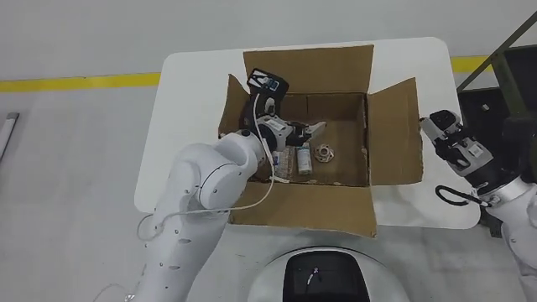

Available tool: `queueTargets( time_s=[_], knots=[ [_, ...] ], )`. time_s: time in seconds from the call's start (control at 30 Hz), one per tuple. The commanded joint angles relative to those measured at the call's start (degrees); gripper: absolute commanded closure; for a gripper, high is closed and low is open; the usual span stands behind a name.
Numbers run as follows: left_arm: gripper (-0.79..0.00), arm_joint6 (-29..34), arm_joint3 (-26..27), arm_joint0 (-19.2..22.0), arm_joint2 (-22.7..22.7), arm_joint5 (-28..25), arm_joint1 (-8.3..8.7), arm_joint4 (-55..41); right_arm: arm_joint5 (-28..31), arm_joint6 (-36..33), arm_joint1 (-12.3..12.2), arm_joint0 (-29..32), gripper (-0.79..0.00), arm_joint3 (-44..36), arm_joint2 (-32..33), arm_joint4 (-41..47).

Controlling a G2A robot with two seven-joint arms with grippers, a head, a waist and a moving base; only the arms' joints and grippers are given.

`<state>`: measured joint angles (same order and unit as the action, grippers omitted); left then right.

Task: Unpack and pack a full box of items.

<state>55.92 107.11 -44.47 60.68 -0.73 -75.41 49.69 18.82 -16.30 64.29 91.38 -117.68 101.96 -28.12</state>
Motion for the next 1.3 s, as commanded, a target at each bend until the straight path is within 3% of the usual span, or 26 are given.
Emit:
queueTargets(
  time_s=[0.0,0.07,0.13,0.2,0.27,0.3,0.37,0.4,0.63,0.9,1.07,1.27],
  knots=[
    [-0.785,0.0,-0.9,0.5,-2.0,0.4,-0.33,-0.7,0.4,1.7,0.0,0.4,-0.727,-0.5,0.5,-1.1],
    [-0.785,0.3,-1.5,0.8,-3.7,1.0,-0.66,-1.5,0.6,4.1,0.1,1.1,-0.785,-1.1,1.5,-3.2],
    [-0.785,0.3,-1.7,0.9,-4.0,1.2,-0.75,-1.9,0.4,5.9,0.2,1.8,-0.785,-1.5,2.4,-4.7],
    [-0.785,0.3,-1.7,0.9,-4.0,1.2,-0.75,-1.9,0.2,8.2,0.2,2.7,-0.73,-2.2,3.6,-7.3],
    [-0.785,0.3,-1.7,0.9,-4.0,1.2,-0.75,-1.9,0.0,10.7,0.3,3.8,-0.409,-2.8,4.9,-10.6],
    [-0.785,0.3,-1.7,0.9,-4.0,1.2,-0.75,-1.9,0.2,12.0,0.3,4.3,-0.342,-3.2,5.5,-12.2],
    [-0.785,0.3,-1.7,0.9,-4.0,1.2,-0.75,-1.9,0.3,14.8,0.4,5.4,-0.074,-3.6,6.7,-15.4],
    [-0.785,0.3,-1.7,0.9,-4.0,1.2,-0.75,-1.9,0.1,16.5,0.5,6.0,0.0,-3.9,7.1,-16.8],
    [-0.785,-0.2,-2.3,0.0,-4.9,0.7,-0.71,-0.7,-0.3,21.9,1.0,9.3,0.0,-3.8,7.4,-21.4],
    [-0.785,9.9,-10.0,3.9,-12.3,1.1,-1.45,9.2,1.6,23.4,1.3,10.7,0.0,-4.0,6.9,-21.9],
    [-0.785,12.9,-15.0,5.7,-13.6,3.5,-1.87,14.2,2.4,23.8,1.4,11.3,0.0,-4.1,6.8,-22.7],
    [-0.785,13.7,-17.0,6.1,-13.6,5.7,-2.35,15.6,2.8,23.9,1.6,11.6,0.0,-4.0,7.0,-23.0]
  ],
)
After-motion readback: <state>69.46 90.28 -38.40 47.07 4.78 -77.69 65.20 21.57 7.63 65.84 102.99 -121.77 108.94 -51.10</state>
